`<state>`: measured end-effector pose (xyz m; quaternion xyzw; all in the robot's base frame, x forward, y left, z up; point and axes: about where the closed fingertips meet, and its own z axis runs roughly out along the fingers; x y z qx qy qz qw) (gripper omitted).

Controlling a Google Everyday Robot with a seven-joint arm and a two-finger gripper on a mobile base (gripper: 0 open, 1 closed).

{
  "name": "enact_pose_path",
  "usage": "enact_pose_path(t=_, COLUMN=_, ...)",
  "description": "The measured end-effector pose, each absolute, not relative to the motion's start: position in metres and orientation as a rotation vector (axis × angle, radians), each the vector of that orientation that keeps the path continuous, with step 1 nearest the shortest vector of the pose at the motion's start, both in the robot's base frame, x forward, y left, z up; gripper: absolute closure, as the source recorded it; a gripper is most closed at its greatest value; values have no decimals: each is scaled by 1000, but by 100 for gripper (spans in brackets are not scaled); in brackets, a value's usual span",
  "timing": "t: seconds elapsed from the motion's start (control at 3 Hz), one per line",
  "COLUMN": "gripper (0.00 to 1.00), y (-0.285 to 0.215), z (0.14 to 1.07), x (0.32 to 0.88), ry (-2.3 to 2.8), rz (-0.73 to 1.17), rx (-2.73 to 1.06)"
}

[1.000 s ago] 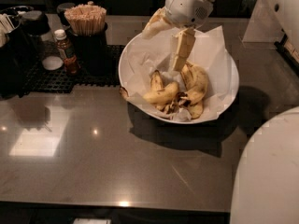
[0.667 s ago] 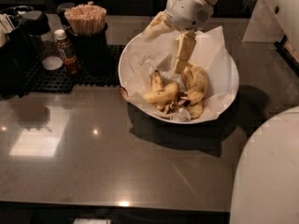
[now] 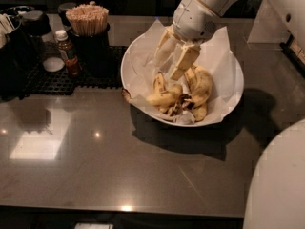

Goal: Pick banana from white bowl

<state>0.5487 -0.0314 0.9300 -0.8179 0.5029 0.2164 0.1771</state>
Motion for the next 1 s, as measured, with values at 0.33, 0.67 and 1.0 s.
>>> enact_pose_path(t=0.33, gripper=41, y=-34, z=925, x=545, ry=1429, rz=633, rx=-2318)
enact_pose_path(t=0.67, gripper=32, y=-32, z=925, x=549, ry=1436, rz=615, rx=-2326)
enact_pose_path(t=1.0, gripper=32, y=-29, z=923, x=554, ry=1433, rz=613, rx=-2334)
